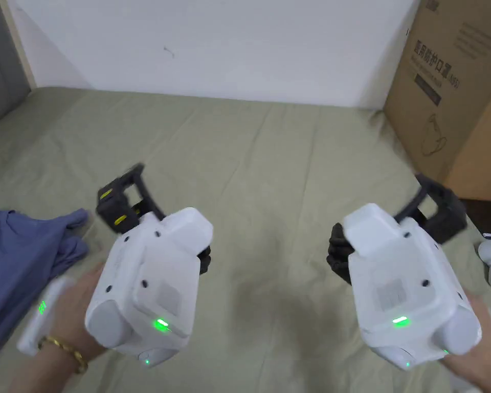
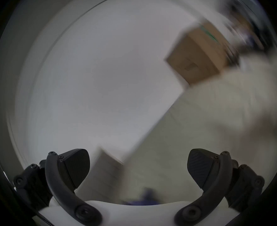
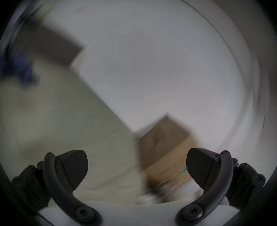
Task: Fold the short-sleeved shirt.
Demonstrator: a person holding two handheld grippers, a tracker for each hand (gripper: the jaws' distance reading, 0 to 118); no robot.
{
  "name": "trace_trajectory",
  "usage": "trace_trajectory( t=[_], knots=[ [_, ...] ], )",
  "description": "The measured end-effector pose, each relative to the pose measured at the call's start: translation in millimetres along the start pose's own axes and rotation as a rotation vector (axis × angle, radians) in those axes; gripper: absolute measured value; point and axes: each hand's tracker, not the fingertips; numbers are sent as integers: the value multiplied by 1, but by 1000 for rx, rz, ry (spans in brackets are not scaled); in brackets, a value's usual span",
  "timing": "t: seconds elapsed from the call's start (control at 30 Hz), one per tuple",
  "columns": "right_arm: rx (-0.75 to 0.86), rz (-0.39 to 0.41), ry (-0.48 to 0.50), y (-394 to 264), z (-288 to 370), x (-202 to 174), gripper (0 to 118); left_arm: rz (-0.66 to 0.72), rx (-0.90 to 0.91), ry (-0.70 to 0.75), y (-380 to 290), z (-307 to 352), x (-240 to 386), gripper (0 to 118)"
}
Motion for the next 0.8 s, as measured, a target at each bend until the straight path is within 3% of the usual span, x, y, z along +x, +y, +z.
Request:
trace_trajectory(
  t=[0.1, 0.17, 0.23, 0.3, 0.37, 0.43, 0.47, 0.57, 0.63, 0.67, 0.73, 0.8],
  knots=[
    [219, 646, 8, 0, -3, -18, 118, -500, 211, 22, 2, -4, 8, 118],
    [351, 971, 15, -14, -4, -26, 118, -705, 334, 9, 0, -5, 11, 118],
    [381, 1039, 64, -14, -2, -27, 118, -799, 400, 2, -4, -3, 14, 118],
    [374, 975, 122, -12, -2, -25, 118, -816, 447, -4, -5, 0, 13, 118],
    [335, 818, 158, -1, -2, -17, 118, -720, 437, -23, -7, 1, 8, 118],
    [251, 529, 206, 14, -2, 5, 118, -486, 338, -45, 1, -2, -6, 118],
    [201, 328, 243, 20, -5, 17, 118, -292, 270, -56, 2, -5, -18, 118],
    [38, -383, 333, 19, -14, 56, 118, 344, 73, -38, 9, -14, -56, 118],
    [-36, -763, 317, 5, -19, 66, 118, 749, 13, -22, 1, -15, -74, 118],
    [-58, -904, 289, -3, -18, 65, 118, 908, -20, -22, -4, -14, -77, 118],
    [-102, -1081, 243, -14, -12, 60, 118, 1121, -72, -12, -12, -11, -76, 118],
    [-130, -1144, 182, -22, -5, 48, 118, 1197, -114, 19, -18, -6, -65, 118]
  ],
)
